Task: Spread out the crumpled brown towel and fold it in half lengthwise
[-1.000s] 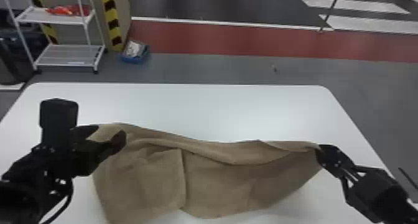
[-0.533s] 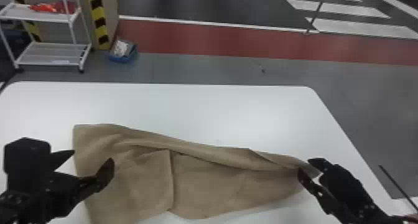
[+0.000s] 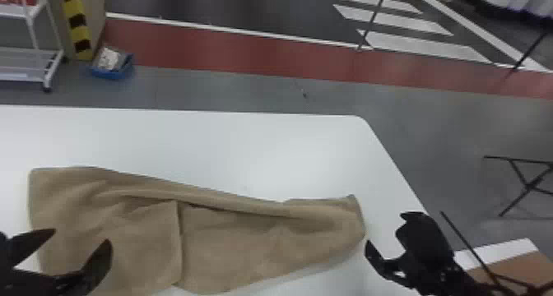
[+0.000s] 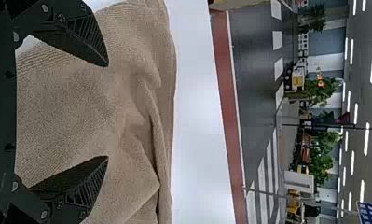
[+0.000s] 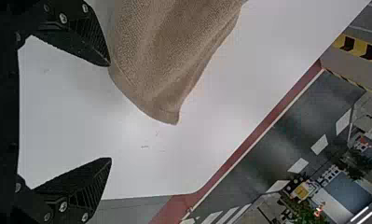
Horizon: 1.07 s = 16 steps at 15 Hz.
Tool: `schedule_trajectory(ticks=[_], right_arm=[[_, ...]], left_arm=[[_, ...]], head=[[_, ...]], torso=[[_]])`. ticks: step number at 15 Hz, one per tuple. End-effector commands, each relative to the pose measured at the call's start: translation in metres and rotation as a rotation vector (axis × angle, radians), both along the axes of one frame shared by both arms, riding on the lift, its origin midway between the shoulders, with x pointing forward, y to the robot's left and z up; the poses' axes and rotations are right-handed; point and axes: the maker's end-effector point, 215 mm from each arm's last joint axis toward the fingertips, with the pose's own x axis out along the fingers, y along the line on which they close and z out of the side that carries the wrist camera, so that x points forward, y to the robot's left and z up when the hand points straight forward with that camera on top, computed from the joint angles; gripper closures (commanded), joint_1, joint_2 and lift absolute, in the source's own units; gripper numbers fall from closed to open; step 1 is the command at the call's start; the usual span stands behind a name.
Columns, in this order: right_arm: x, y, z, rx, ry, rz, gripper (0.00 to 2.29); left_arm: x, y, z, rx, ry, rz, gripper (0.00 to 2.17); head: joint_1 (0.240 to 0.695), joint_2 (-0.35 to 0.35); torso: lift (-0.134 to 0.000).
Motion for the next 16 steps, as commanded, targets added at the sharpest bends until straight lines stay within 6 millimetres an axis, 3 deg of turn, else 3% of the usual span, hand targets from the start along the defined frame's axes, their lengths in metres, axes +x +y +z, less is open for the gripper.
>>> schedule_trajectory(ticks=[1,8,16], right_arm=[[-0.008,-0.008,0.001,0.011,-0.003,-0.012,0.06],[-0.015,-0.024,0.007,0.02,-0.018,-0.035,0.06],[-0.007,-0.032,0.011,0.04,-0.04,-0.052,0.06]], left_arm=[[-0.01,-0.002,0.008,-0.006,-0.019,-0.006,0.21],[-0.057,-0.007,0.001,-0.001,0.017,-0.124,0.21],[-0.09,-0.01,-0.029,0.013,0.122,-0.284,0.21]], head=[[0.695,-0.35],[0.695,-0.35],[0.695,-0.35]], torso=[[-0.125],[-0.125],[-0.125]])
